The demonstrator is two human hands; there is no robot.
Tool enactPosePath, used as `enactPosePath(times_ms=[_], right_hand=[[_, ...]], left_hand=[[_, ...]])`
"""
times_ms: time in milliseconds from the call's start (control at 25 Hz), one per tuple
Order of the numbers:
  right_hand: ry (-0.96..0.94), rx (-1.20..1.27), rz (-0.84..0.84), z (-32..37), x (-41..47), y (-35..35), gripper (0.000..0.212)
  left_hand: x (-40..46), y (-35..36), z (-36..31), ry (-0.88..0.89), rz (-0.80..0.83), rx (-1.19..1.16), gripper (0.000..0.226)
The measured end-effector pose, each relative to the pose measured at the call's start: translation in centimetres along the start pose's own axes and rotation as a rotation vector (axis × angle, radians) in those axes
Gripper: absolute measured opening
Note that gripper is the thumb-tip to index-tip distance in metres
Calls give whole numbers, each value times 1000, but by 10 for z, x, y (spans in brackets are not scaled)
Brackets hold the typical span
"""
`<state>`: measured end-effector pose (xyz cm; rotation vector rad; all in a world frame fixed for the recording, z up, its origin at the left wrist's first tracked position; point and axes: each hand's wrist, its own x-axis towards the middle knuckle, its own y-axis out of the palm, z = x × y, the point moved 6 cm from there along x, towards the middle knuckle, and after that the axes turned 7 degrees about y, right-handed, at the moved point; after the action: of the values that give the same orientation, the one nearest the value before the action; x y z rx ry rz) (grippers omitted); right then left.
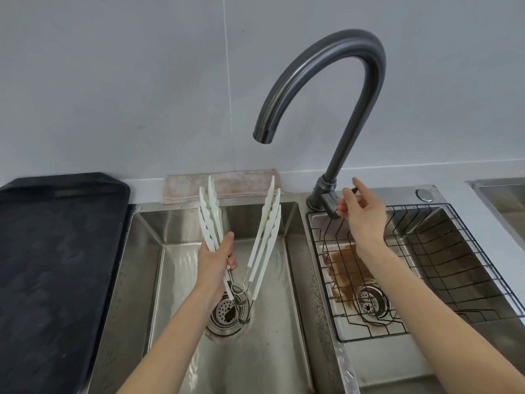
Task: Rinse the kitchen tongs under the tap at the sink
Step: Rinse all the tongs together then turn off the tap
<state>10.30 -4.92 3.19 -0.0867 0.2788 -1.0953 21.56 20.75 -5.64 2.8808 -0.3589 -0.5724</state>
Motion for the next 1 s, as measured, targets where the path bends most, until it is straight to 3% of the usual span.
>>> enactPosePath(times_ms=[160,320,400,520,680,840,1000], right_hand=[[-6,14,40,-8,-43,17,64],[210,-146,498,-42,-96,72,71],[247,-132,629,-47,-111,89,50],[269,-28,603,-50,-112,96,31],[451,-99,643,-75,-119,97,13],[414,-247,604,-95,-120,86,10],[457,-268,592,-110,-121,80,13]], left_hand=[[-4,-1,-6,16,2,-25,16],[-13,2,-11,27,34,-43,14],[-17,3,-12,20,74,-49,15],[-23,-2,-9,-14,151,-102,17],[-35,-13,12,-146,246,-67,11],[-48,-23,34,-335,318,-61,26],[-51,-30,42,-351,336,63,32]])
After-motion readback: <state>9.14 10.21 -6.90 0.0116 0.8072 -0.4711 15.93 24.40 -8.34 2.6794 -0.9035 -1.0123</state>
